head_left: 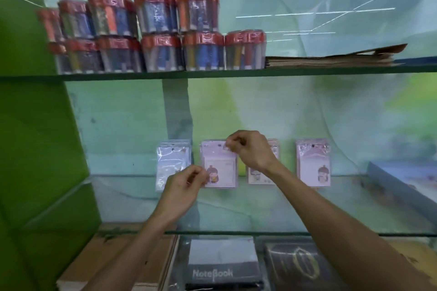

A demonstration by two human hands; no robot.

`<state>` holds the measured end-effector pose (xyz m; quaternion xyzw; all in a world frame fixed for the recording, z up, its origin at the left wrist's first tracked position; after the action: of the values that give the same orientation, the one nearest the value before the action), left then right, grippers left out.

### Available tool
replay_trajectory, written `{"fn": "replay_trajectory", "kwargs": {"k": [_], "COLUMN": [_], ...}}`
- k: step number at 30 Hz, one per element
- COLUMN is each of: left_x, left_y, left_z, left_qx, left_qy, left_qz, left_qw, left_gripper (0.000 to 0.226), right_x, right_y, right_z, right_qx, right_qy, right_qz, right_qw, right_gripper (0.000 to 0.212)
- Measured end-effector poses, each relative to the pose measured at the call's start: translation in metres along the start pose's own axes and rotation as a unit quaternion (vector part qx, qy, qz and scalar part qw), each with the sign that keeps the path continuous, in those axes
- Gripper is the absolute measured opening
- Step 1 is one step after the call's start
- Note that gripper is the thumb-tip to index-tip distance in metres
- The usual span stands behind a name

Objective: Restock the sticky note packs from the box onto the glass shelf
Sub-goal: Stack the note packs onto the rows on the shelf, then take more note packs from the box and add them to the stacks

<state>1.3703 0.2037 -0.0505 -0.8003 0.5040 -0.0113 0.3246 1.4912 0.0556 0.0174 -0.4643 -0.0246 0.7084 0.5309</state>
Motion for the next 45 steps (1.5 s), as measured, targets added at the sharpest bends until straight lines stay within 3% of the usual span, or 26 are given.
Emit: {"fn": "replay_trajectory", "kwargs": {"k": [8,16,19,23,31,37,45], "left_x": [0.006,0.014,0.018,0.038,0.116,0.177,0.269], "left_y": [-0.002,-0.005,-0.006,-0.013,-0.02,-0.023,-0.025], "left_z": [0.017,0.008,0.005,0.002,-0.037,-0.055,-0.084], "left_qx": [-0.006,0.027,0.039,-0.005,-0.029,-0.042,-0.053], "left_qy": [-0.112,-0.114,-0.076,0.043,0.259,0.296,0.322], "left_qz": [0.106,0.098,0.087,0.058,0.043,0.059,0.107], "left_qw": [0.988,0.988,0.993,0.997,0.964,0.952,0.939], "left_gripper": [0.021,0.02,0.015,0.011,0.015,0.018,0.018], "right_x": [0.031,0.022,0.0,-0.043,-0.115,-0.159,-0.264], "right_y": [-0.01,-0.007,-0.001,0.022,0.094,0.125,0.154], "right_z": [0.001,0.0,0.0,-0.018,-0.077,-0.123,-0.203], "right_qx": [0.002,-0.026,-0.043,-0.011,0.055,0.088,0.156], "right_qy": [0.075,0.129,0.112,0.013,-0.105,-0.075,0.156], "right_qz": [-0.013,-0.051,-0.072,-0.096,-0.138,-0.147,-0.135], "right_qw": [0.997,0.99,0.99,0.995,0.983,0.982,0.966], "right_gripper": [0.013,0.017,0.018,0.012,0.015,0.012,0.005]}}
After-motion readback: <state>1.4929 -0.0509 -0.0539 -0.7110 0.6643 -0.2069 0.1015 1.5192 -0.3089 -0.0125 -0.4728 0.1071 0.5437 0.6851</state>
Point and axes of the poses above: each hand's wrist, its own y-axis away from the middle knuckle, its own x-axis out of the palm, z = x × y, the point moved 8 cm from there along -y, towards the middle knuckle, and after that the axes turned 8 degrees about y, right-handed, at the moved point
